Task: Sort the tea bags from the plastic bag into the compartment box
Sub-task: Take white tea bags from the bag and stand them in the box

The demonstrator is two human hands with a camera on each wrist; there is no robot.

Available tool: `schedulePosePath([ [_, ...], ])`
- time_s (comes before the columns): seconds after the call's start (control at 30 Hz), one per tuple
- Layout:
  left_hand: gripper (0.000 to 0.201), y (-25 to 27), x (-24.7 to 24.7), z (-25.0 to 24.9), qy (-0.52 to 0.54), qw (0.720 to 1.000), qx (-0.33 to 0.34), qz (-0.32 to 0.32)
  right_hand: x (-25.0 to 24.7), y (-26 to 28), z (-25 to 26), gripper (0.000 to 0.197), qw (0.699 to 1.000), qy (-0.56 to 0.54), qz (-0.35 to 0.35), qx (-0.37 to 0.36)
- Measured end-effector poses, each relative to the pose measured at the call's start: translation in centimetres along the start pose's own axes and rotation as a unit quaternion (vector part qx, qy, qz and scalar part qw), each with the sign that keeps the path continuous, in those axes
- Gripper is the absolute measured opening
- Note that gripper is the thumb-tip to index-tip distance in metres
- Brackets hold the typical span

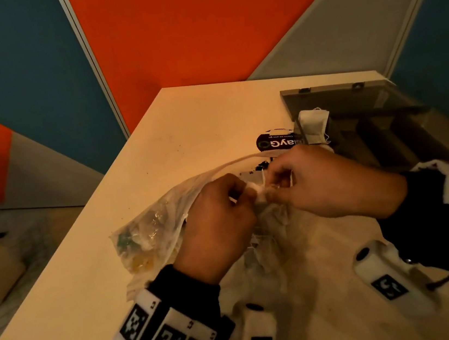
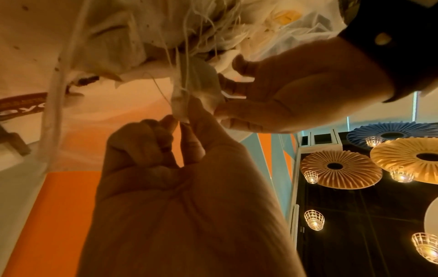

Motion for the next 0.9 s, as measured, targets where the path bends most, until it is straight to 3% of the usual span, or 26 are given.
schedulePosePath([
  [0.13, 0.021, 0.2, -0.7, 0.8, 0.063, 0.997, -0.036, -0.004, -0.9, -0.2, -0.8, 0.006, 0.999, 0.009, -0.036, 0.020],
  [0.3, 0.028, 0.6, -0.4, 0.7, 0.179, 0.979, -0.097, 0.008, -0.1, 0.2, -1.0, 0.011, 0.997, 0.062, -0.033, 0.022],
  [0.37, 0.024, 0.6, -0.2, 0.9, 0.259, 0.955, -0.145, -0.002, 0.0, 0.2, -0.7, 0.013, 0.996, 0.085, -0.033, 0.006],
  [0.43, 0.018, 0.8, 0.3, 1.1, 0.379, 0.904, -0.198, 0.016, 0.1, 0.2, -0.4, 0.012, 0.992, 0.115, -0.036, -0.020],
  [0.5, 0.023, 1.3, 0.9, 0.6, 0.502, 0.834, -0.211, 0.088, 0.4, 0.1, 0.0, 0.006, 0.985, 0.159, -0.038, -0.052],
  [0.57, 0.030, 1.8, 1.1, 0.0, 0.559, 0.790, -0.197, 0.155, 0.7, 0.1, -0.1, 0.003, 0.980, 0.183, -0.036, -0.070],
  [0.67, 0.036, 2.3, 1.3, 0.3, 0.592, 0.761, -0.205, 0.169, 1.3, -0.1, -0.6, 0.012, 0.979, 0.194, -0.027, -0.058],
  [0.73, 0.041, 2.6, 1.3, 0.8, 0.610, 0.744, -0.227, 0.153, 1.6, -0.5, -1.0, 0.007, 0.977, 0.205, -0.032, -0.053],
  [0.9, 0.028, 3.8, 1.1, 2.7, 0.582, 0.752, -0.299, 0.080, 1.9, -1.1, -1.6, 0.015, 0.978, 0.201, -0.028, -0.050],
])
Point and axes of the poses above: each hand's wrist, its own y-axis away from the middle knuckle, its own x-axis out of the palm, z = x × y, the point moved 5 cm from there along -y, towards the middle knuckle, and after that the axes turned 1 degree about -x, right-handed, at the moved point
